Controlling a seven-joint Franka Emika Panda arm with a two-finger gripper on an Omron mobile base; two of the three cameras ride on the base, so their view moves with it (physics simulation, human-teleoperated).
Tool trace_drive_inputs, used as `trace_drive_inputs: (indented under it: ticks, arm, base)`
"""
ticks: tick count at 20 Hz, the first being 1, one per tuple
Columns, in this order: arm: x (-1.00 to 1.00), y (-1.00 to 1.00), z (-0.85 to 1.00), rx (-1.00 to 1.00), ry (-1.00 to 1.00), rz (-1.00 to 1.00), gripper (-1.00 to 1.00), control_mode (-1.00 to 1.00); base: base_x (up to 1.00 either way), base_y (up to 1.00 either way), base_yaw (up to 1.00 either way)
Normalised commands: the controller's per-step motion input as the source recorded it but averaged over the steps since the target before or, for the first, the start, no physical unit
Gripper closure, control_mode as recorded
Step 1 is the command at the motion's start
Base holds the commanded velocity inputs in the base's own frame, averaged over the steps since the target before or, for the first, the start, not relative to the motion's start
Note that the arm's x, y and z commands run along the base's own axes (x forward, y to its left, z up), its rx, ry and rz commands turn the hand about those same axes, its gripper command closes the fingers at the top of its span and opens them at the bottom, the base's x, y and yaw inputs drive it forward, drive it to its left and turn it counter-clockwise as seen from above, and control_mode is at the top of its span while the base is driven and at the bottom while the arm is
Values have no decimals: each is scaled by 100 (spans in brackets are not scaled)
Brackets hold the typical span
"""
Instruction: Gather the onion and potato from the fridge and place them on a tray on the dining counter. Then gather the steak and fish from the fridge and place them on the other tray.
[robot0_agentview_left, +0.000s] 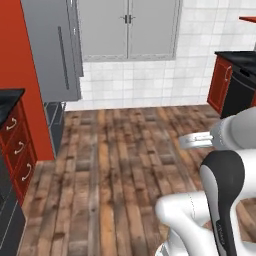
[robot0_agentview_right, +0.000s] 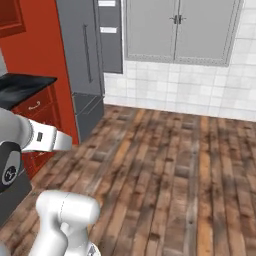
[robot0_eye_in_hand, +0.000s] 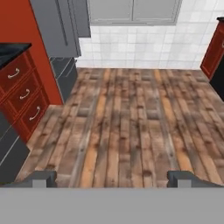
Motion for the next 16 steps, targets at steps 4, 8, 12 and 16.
trace_drive_inputs:
  ticks: [4, 8, 12, 16]
  arm:
    - [0, 0, 0, 0, 0, 0, -100, 100]
    - [0, 0, 0, 0, 0, 0, -100, 100]
    - [0, 0, 0, 0, 0, 0, -100, 100]
    - [0, 0, 0, 0, 0, 0, -100, 100]
  base:
    - [100, -76, 0]
    - [100, -71, 0]
    - [100, -59, 1]
    - [100, -47, 4]
